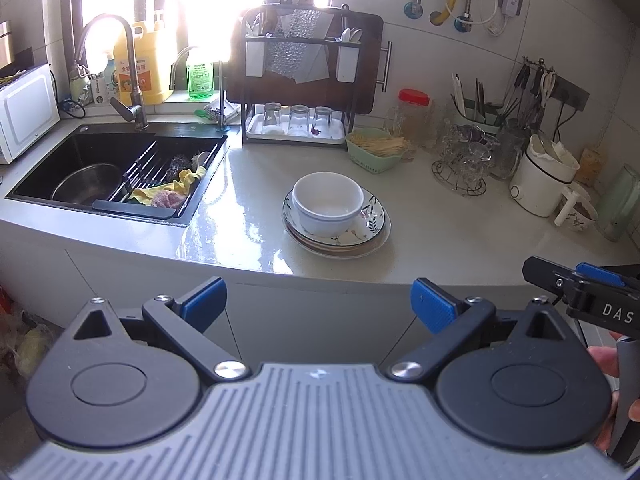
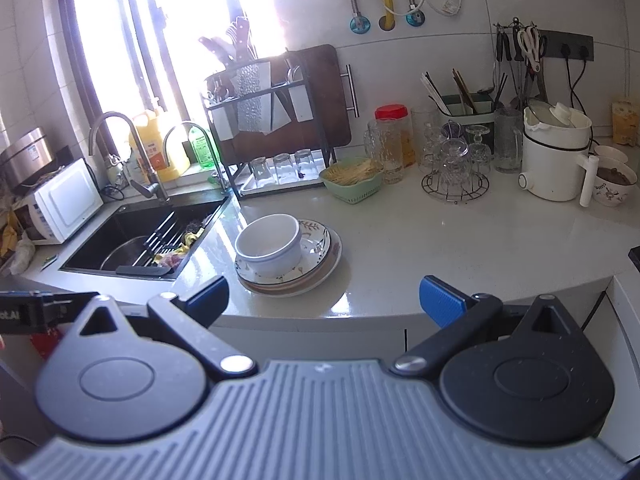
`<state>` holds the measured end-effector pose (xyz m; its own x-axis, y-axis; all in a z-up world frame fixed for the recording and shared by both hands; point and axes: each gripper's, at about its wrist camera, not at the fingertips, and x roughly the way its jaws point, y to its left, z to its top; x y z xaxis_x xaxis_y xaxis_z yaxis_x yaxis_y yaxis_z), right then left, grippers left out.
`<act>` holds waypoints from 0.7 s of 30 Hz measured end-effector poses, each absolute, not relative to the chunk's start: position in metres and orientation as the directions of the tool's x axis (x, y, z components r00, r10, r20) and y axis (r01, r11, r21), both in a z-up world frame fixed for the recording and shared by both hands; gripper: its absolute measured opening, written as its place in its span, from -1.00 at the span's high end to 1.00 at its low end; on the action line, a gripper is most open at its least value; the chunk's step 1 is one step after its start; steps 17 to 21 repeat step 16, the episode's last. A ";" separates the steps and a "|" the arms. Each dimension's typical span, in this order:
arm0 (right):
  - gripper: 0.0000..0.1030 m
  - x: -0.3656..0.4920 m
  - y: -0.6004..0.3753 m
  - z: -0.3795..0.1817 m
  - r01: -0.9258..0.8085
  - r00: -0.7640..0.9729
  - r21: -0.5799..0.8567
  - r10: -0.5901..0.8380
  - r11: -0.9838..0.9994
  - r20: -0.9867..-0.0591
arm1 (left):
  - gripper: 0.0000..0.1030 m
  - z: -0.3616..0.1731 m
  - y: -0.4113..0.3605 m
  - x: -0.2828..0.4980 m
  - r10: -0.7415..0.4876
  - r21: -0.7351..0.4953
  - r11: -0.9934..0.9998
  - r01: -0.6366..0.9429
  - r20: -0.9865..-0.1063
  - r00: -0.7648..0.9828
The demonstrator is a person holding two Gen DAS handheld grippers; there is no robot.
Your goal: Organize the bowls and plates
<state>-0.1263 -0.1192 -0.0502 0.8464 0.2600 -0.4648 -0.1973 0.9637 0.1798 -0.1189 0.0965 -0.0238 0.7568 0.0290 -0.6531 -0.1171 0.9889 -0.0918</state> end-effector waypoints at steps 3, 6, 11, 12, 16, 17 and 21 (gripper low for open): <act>-1.00 -0.126 -0.124 -0.052 -0.195 0.843 0.195 0.266 0.961 -0.467 | -0.95 -0.026 0.098 -0.116 0.020 -0.120 0.984 -0.131 -0.659 0.752; -1.00 -0.123 -0.126 -0.053 -0.196 0.846 0.190 0.264 0.962 -0.464 | -0.95 -0.027 0.097 -0.109 0.009 -0.124 0.985 -0.120 -0.657 0.754; -1.00 -0.112 -0.129 -0.052 -0.187 0.847 0.190 0.256 0.964 -0.466 | -0.96 -0.023 0.088 -0.095 0.009 -0.098 0.990 -0.098 -0.657 0.754; -1.00 -0.110 -0.130 -0.052 -0.186 0.846 0.192 0.256 0.964 -0.468 | -0.96 -0.023 0.087 -0.091 0.010 -0.096 0.991 -0.097 -0.659 0.752; -1.00 -0.100 -0.132 -0.051 -0.184 0.846 0.184 0.251 0.966 -0.471 | -0.96 -0.025 0.087 -0.078 0.004 -0.104 0.990 -0.098 -0.665 0.747; -1.00 -0.100 -0.132 -0.051 -0.184 0.846 0.184 0.251 0.966 -0.471 | -0.96 -0.025 0.087 -0.078 0.004 -0.104 0.990 -0.098 -0.665 0.747; -1.00 -0.100 -0.132 -0.051 -0.184 0.846 0.184 0.251 0.966 -0.471 | -0.96 -0.025 0.087 -0.078 0.004 -0.104 0.990 -0.098 -0.665 0.747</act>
